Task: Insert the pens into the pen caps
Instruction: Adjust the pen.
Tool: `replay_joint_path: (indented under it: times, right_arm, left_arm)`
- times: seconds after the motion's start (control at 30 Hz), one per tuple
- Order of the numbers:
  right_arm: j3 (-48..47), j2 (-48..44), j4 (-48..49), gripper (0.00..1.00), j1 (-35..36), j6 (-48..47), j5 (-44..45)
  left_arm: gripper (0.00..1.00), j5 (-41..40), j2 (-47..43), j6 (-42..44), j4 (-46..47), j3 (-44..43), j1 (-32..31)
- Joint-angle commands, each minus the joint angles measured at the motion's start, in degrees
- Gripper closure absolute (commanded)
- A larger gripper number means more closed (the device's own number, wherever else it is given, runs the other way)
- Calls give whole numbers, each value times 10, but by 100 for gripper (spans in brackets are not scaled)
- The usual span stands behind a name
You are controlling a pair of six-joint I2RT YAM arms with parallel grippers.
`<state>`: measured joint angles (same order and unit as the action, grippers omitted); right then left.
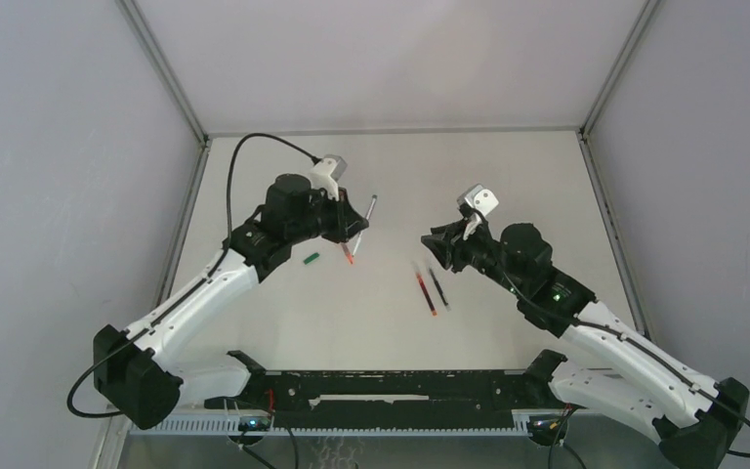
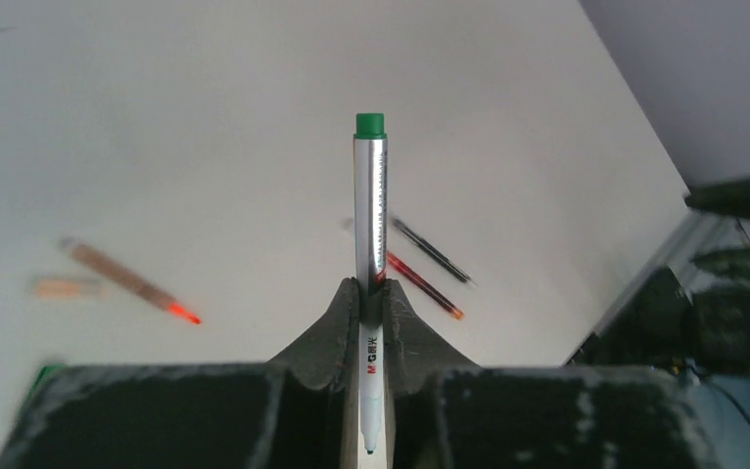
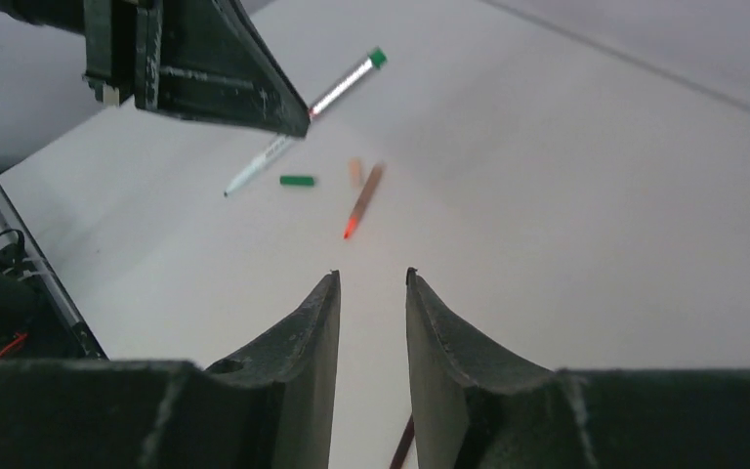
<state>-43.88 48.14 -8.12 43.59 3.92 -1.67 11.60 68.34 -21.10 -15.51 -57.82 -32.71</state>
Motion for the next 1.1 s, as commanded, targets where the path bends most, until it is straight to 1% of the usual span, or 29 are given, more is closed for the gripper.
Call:
replay_joint_path:
  times: [0.0, 0.03, 0.07, 0.1, 0.13, 0.23, 0.33, 0.4, 0.43, 0.57, 0.73, 0.9, 1.07]
  right_arm:
    - [-8, -24, 91, 61, 6, -92, -46]
    - [-8, -28, 87, 60, 7, -129, -82]
    - [-7, -32, 67, 60, 7, -168, -140]
    - [-8, -36, 47, 59, 8, -224, -181]
    - [-8, -37, 33, 59, 13, -272, -203]
    - [-8, -42, -14, 58, 46, -420, -205]
    - [-8, -47, -65, 54, 78, -575, -183]
    - [-7, -49, -82, 51, 94, -658, -160]
    - [-7, -49, -87, 50, 101, -683, -149]
    - [-8, -49, -87, 45, 131, -748, -93]
    - [-8, -25, -105, 37, 147, -806, -38]
    - [-8, 7, -91, 35, 163, -832, -16]
    - [-21, 46, -74, 35, 174, -845, 2]
  left_arm:
    - [98, 127, -17, 88, -23, -62, -30]
    - [99, 139, -15, 98, -35, -72, -35]
    - [100, 155, -12, 107, -55, -81, -41]
    - [100, 169, -8, 116, -70, -91, -45]
    - [100, 181, -3, 124, -84, -101, -50]
    - [100, 203, 14, 147, -129, -127, -68]
    - [100, 208, 30, 167, -169, -146, -82]
    - [100, 210, 39, 175, -185, -152, -87]
    - [100, 211, 43, 178, -191, -154, -89]
    - [100, 208, 60, 187, -216, -164, -95]
    - [100, 211, 73, 191, -231, -176, -105]
    - [100, 217, 88, 196, -245, -186, -112]
    - [100, 223, 94, 198, -246, -186, -116]
